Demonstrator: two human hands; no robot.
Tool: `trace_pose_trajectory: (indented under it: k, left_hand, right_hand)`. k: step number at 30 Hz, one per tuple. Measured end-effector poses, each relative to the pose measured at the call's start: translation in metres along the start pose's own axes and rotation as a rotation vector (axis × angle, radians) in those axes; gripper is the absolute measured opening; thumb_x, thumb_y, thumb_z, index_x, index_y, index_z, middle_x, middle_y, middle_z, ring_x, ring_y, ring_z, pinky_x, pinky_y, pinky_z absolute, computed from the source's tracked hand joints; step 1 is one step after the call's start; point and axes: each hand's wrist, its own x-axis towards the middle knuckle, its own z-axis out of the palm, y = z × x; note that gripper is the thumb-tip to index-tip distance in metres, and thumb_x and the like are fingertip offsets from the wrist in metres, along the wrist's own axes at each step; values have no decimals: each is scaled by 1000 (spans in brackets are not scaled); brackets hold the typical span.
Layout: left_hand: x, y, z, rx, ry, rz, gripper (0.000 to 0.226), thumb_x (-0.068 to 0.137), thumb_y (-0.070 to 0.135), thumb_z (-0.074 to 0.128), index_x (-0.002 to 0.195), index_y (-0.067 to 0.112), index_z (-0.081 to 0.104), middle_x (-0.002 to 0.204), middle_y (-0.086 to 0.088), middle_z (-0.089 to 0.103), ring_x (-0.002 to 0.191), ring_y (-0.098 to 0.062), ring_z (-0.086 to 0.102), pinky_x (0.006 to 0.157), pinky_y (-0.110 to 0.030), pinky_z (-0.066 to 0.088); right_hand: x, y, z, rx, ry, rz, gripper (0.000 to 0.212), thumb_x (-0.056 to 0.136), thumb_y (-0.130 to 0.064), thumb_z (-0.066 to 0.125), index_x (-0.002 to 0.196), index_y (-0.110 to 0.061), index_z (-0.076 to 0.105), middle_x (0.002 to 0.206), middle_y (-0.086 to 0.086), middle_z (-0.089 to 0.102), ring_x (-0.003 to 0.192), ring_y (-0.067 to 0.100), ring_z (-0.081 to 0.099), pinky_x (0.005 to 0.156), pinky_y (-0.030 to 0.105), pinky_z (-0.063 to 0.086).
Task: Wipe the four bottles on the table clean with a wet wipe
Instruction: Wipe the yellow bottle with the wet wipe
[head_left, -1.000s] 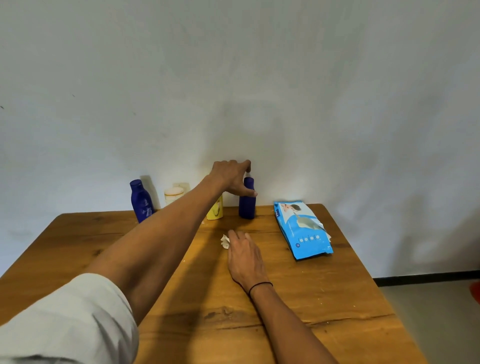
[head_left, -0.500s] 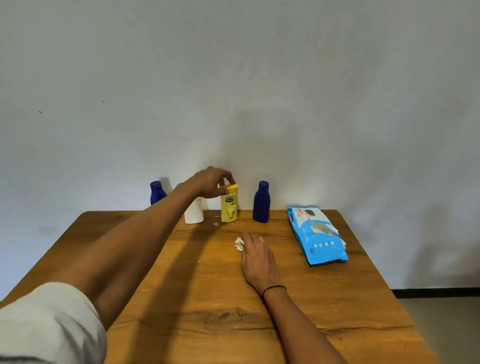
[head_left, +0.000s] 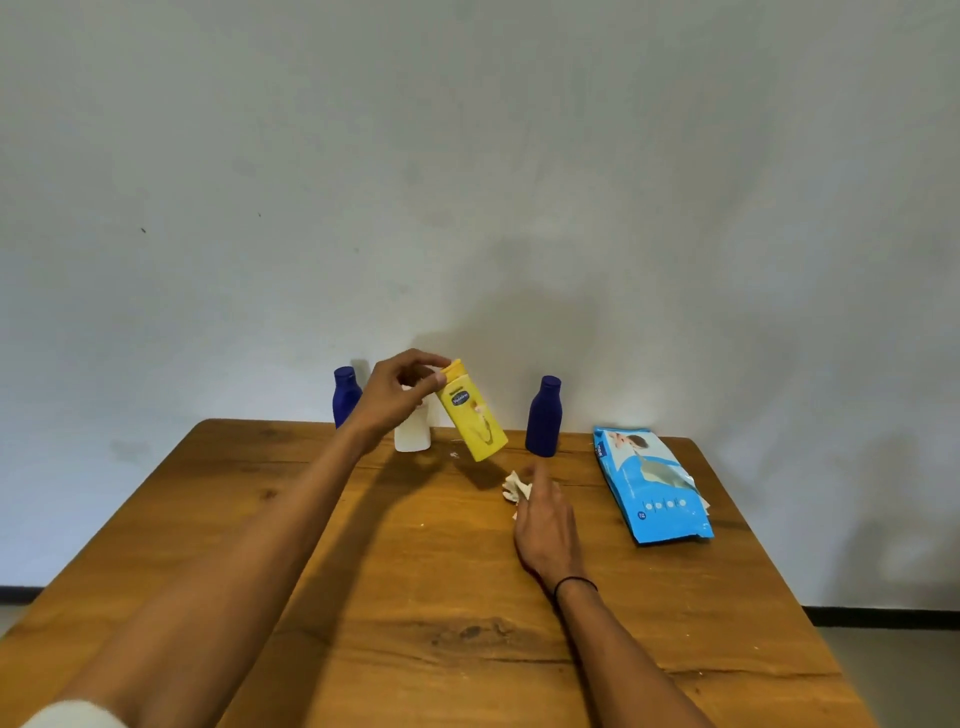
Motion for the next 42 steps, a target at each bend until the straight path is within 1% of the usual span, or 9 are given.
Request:
trace_pose_trajectory:
  k: [7, 12, 18, 22, 28, 30, 34, 38, 42]
  left_hand:
    - [-61, 5, 2, -339, 121, -189, 17, 102, 21, 65, 115, 19, 76, 103, 4, 79, 101, -16, 75, 76, -25, 62]
    - [-88, 3, 5, -306, 85, -210, 24, 99, 28, 70, 122, 21, 75, 113, -6, 76, 106, -20, 75, 83, -43, 66]
    - [-119, 15, 11, -286, 98, -199, 18, 98, 26, 71, 115, 23, 76, 106, -1, 78, 99, -16, 76, 74, -30, 65]
    - [-139, 17, 12, -303, 92, -203, 20, 97, 27, 73, 114, 18, 78, 107, -2, 78, 101, -18, 76, 77, -36, 66]
    - [-157, 24, 10, -319, 91, -184, 20, 95, 27, 75, 113, 20, 79, 108, -4, 78, 103, -21, 75, 80, -41, 66]
    - [-159, 26, 10, -327, 98, -194, 21, 94, 29, 77, 113, 22, 79, 107, -3, 79, 104, -23, 76, 82, -41, 66]
    - [-160, 30, 9, -286, 125, -196, 25, 92, 36, 77, 113, 23, 81, 105, 3, 80, 103, -20, 76, 90, -48, 64]
    - [-163, 29, 8, -318, 184, -235, 24, 93, 29, 78, 113, 17, 80, 105, 1, 81, 101, -18, 77, 90, -45, 64]
    - [-167, 30, 5, -344, 185, -276, 23, 93, 25, 78, 114, 15, 78, 108, -3, 79, 102, -18, 77, 83, -38, 66]
  right_hand:
    - [-10, -3, -9, 222, 23, 11, 23, 100, -11, 62, 112, -30, 58, 112, -7, 63, 106, 11, 61, 79, 17, 49]
    - [-24, -10, -17, 416, -3, 85, 25, 102, -22, 63, 127, -20, 68, 130, 0, 65, 119, 12, 58, 93, 24, 50]
    - [-43, -39, -48, 554, 13, 31, 29, 97, -14, 70, 123, -27, 71, 133, -4, 65, 121, 12, 60, 90, 23, 58]
    - [-49, -70, -77, 448, 80, -249, 36, 97, -10, 69, 132, -20, 67, 129, -9, 62, 113, 6, 61, 84, 12, 54]
    - [-44, -105, -91, 75, 117, -666, 23, 93, -6, 73, 116, -9, 72, 135, 6, 58, 115, 15, 61, 91, 26, 60]
    - [-43, -110, -89, -42, 94, -737, 28, 92, -9, 75, 120, -9, 69, 124, 9, 64, 103, 23, 67, 79, 37, 64]
    - [-49, -116, -85, -194, 53, -818, 47, 90, -10, 79, 133, -13, 62, 114, 11, 60, 91, 22, 62, 68, 34, 62]
    - [-65, -114, -88, -133, -19, -813, 39, 88, -8, 78, 126, -10, 67, 118, 12, 60, 99, 24, 62, 77, 33, 60]
    - [-99, -96, -89, -114, -185, -934, 31, 93, -22, 68, 122, -13, 66, 124, 10, 57, 109, 20, 58, 82, 28, 57]
